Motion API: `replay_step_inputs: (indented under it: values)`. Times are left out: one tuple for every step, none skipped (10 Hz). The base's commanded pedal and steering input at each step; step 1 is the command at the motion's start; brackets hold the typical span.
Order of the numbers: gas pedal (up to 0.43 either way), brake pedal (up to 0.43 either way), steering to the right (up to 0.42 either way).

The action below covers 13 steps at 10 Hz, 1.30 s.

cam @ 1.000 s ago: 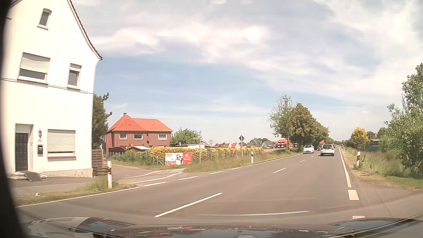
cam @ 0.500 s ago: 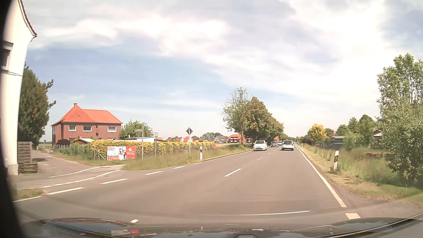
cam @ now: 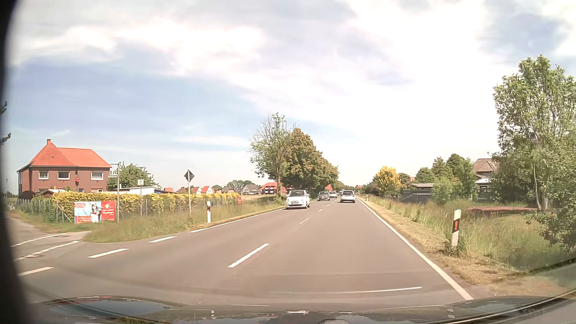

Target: Follow the waypoints while adhering to traffic rules and regulations

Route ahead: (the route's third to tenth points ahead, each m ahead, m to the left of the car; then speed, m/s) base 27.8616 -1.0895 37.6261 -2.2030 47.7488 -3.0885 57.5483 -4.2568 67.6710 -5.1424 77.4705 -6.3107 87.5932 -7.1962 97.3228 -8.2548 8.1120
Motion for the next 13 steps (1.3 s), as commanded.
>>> replay_step_inputs:
  values:
    - [0.429, 0.000, 0.101]
    - [0.441, 0.000, 0.083]
    - [0.441, 0.000, 0.066]
    - [0.461, 0.000, 0.053]
    - [0.480, 0.000, 0.037]
    - [0.480, 0.000, 0.026]
    - [0.480, 0.000, 0.022]
    - [0.480, 0.000, 0.016]
    - [0.488, 0.000, 0.015]
    - [0.488, 0.000, 0.014]
    - [0.488, 0.000, 0.014]
    - [0.488, 0.000, 0.012]
    - [0.488, 0.000, 0.012]
